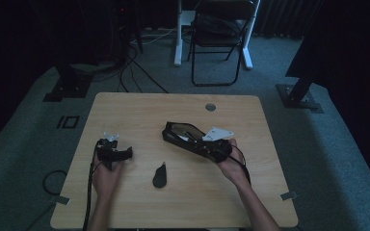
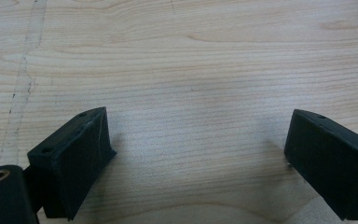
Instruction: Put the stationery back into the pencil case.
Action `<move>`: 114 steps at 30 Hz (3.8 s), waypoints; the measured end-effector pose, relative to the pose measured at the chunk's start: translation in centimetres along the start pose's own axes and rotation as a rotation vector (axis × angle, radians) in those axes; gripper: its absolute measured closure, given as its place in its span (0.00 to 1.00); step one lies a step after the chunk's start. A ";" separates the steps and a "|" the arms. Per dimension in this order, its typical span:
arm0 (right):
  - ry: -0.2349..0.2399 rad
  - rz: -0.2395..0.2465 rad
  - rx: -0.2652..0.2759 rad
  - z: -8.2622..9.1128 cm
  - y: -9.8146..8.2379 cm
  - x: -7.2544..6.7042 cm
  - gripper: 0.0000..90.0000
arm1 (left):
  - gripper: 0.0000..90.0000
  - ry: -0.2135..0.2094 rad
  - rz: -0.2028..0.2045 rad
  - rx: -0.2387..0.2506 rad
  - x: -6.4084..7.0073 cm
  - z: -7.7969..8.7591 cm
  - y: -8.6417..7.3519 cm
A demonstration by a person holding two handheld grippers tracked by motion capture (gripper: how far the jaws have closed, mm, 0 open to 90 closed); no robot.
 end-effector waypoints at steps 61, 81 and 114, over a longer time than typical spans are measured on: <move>0.020 -0.027 0.064 -2.8 2.2 3.3 0.89 | 0.08 0.000 0.000 0.000 0.0 0.0 0.0; 0.046 -0.063 0.073 -4.5 2.2 4.3 0.89 | 0.08 0.000 0.001 0.002 0.0 0.0 0.0; 0.069 -0.004 -0.044 -8.1 1.6 4.1 0.88 | 0.08 0.000 -0.001 0.000 0.0 0.0 0.0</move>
Point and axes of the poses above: each handheld gripper's, and its own axes: z roughly backward along the jaws, y roughly out of its top, x roughly to its right, the point moved 10 cm from there along -z, roughly forward along the jaws, and after that the axes turned 10 degrees about z, right-handed, at the moved point
